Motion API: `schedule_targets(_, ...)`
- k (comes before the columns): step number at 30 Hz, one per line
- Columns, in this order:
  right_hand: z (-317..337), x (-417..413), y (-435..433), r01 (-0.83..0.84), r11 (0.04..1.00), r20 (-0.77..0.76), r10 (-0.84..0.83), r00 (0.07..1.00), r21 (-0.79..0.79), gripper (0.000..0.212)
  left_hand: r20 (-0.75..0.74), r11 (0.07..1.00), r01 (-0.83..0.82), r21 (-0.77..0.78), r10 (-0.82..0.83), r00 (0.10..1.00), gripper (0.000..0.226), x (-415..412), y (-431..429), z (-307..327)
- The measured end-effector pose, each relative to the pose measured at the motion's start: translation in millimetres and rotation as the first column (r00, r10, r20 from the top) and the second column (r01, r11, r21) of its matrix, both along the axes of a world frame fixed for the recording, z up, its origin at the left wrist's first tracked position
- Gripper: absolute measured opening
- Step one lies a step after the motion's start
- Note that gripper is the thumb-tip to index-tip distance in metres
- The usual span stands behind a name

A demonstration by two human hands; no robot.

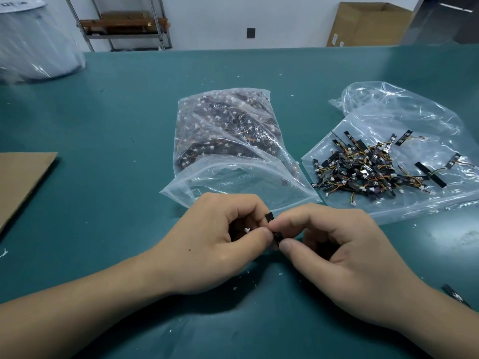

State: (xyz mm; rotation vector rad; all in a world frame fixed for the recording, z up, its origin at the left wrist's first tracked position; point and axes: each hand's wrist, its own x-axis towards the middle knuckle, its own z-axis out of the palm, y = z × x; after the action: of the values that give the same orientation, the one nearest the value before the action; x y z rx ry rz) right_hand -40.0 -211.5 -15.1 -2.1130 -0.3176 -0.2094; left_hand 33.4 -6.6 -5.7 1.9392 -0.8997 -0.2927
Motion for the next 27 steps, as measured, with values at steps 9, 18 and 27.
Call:
schedule_targets(9,-1.8,-0.4,0.2,-0.006,1.0,-0.015,0.006,1.0,0.01,0.027,0.024,1.0,-0.001,0.006,0.001,1.0,0.011,-0.5,0.0,-1.7)
schedule_targets(18,-2.8,-0.1,-0.9,0.0,1.0,-0.003,0.0,1.0,-0.005,0.027,0.044,1.0,-0.005,0.012,0.004,0.999,0.011,-0.3,-0.6,-2.5)
schedule_targets(27,-1.7,1.2,-0.9,0.029,1.0,-0.03,-0.029,0.999,-0.008,0.026,0.061,1.0,-0.012,0.015,0.011,0.998,0.009,0.0,-1.4,-1.9)
